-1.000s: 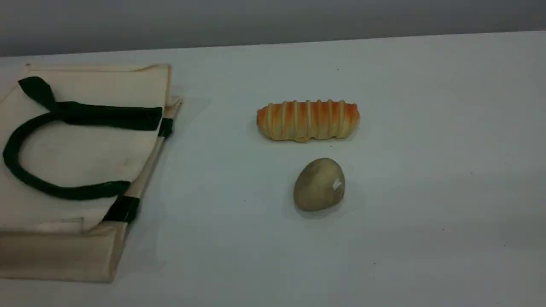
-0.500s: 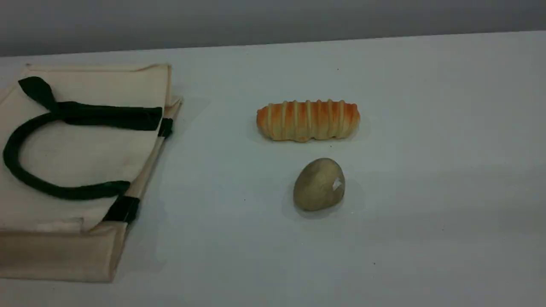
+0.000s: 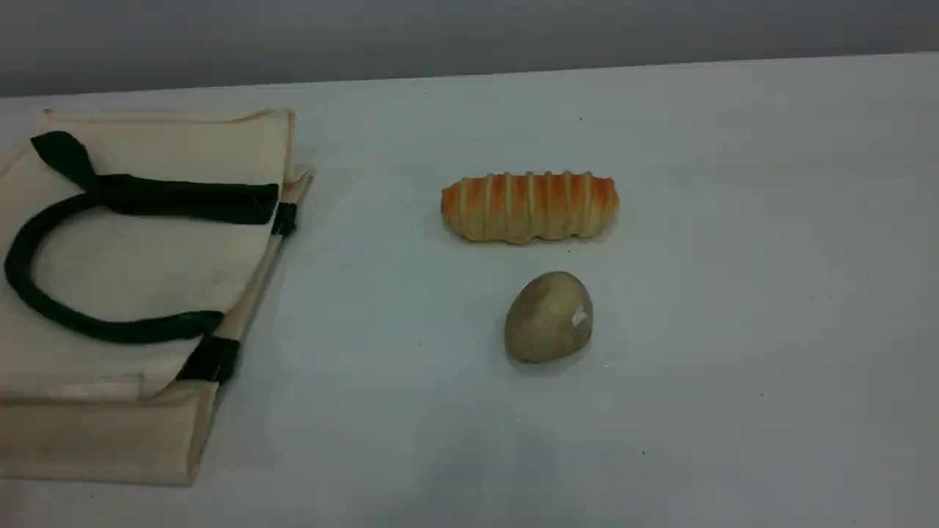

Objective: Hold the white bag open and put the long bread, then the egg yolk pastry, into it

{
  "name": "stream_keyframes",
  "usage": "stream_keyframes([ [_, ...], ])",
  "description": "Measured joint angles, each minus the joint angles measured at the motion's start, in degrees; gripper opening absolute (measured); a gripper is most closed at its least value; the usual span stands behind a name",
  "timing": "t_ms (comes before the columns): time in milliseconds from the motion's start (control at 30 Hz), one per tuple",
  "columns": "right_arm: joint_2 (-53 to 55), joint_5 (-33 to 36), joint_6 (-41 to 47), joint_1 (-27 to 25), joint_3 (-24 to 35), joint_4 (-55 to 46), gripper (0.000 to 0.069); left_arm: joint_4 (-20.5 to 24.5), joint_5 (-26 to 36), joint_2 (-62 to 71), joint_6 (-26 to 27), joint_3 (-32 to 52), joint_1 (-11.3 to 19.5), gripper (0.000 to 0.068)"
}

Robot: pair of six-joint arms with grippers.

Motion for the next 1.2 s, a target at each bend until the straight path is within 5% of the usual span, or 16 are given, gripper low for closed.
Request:
stream_keyframes([
  [467,30.2,-1.9,-2.1,0.0,-3.0,-2.0,0.0253,0.7,-3.3,37.1,1.1,-7.1,0.0,0.0244],
  [600,33.0,-3.2,-2.6,0.0,-3.0,-2.2,0.033,1.3,-5.4,38.5,3.6,-7.1,0.0,0.0293],
  [867,35.4,-6.3,-2.3,0.0,-3.0,-1.2,0.0578,2.1,-9.5,38.8,2.6,-7.1,0.0,0.0501],
  [1200,41.5,-5.8,-3.5,0.0,-3.0,1.0,0.0588,2.1,-9.1,49.9,-0.2,-7.1,0.0,0.0517],
])
